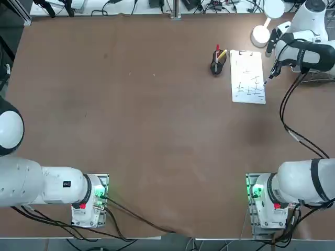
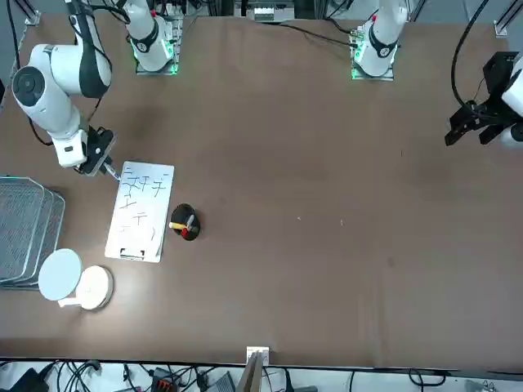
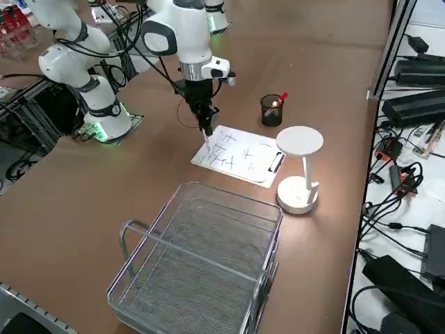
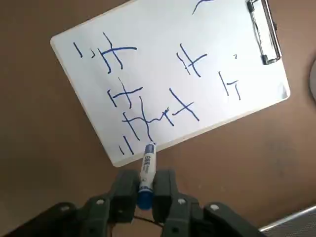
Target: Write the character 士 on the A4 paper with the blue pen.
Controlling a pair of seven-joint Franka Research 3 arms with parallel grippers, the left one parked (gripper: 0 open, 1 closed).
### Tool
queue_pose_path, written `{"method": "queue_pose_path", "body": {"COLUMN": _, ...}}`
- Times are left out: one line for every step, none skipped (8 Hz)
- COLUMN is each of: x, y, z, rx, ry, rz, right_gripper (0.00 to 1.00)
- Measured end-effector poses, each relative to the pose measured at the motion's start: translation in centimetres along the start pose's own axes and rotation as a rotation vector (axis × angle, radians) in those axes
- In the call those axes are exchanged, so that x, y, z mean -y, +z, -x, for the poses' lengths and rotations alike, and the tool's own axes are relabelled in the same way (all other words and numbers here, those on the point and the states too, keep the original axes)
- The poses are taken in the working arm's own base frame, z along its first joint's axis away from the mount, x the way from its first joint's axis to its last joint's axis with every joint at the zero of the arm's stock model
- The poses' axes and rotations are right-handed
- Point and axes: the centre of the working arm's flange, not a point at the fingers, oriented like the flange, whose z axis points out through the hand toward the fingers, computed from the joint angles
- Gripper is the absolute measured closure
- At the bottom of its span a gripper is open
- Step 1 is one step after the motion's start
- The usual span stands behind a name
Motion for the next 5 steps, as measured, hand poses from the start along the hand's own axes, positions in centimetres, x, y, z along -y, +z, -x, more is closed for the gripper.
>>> {"method": "queue_pose_path", "body": {"x": 0.3, "y": 0.5, "z": 0.0, "rx": -0.006, "ry": -0.012, "rz": 0.009, "right_gripper": 0.8}}
{"method": "queue_pose_path", "body": {"x": 0.6, "y": 1.0, "z": 0.0, "rx": -0.008, "ry": -0.026, "rz": 0.017, "right_gripper": 0.8}}
{"method": "queue_pose_path", "body": {"x": 0.9, "y": 1.3, "z": 0.1, "rx": -0.005, "ry": -0.035, "rz": 0.019, "right_gripper": 0.8}}
{"method": "queue_pose_path", "body": {"x": 1.0, "y": 1.5, "z": 0.1, "rx": -0.001, "ry": -0.043, "rz": 0.017, "right_gripper": 0.8}}
{"method": "queue_pose_path", "body": {"x": 1.2, "y": 1.7, "z": 0.2, "rx": 0.007, "ry": -0.053, "rz": 0.018, "right_gripper": 0.8}}
